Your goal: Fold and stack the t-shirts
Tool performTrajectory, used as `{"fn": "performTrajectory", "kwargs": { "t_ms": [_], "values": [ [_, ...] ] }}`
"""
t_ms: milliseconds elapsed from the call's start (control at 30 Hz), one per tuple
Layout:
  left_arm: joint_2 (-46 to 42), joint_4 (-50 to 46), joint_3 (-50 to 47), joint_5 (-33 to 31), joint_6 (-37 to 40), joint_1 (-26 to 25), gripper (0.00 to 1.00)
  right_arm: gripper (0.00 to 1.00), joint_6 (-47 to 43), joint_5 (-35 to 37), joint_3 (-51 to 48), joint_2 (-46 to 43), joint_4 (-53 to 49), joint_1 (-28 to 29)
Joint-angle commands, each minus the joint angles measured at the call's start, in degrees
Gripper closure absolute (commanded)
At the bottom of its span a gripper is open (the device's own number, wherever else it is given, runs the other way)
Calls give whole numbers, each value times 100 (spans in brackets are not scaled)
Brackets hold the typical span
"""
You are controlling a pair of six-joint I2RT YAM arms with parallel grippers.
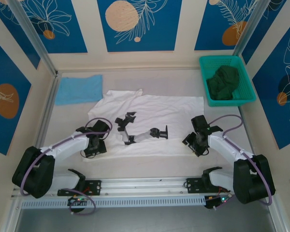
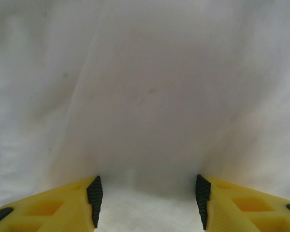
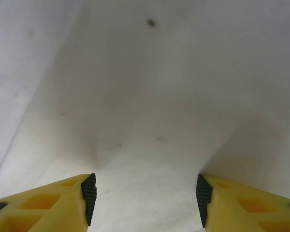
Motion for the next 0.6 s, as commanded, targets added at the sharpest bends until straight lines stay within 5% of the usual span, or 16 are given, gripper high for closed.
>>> {"fn": "performTrajectory", "kwargs": {
  "t_ms": [0,433,567],
  "values": [
    [270,193,-172,3,-269,-25,45,42,491,330,-56,73,-119,-47],
    [239,-578,288,15,-381,-214,42,42,555,90,-332,-447,-357,-269],
    [243,-1101,955,240,-178,-216,38,38,-159,112,168,-959,-916,-320]
  ]
}}
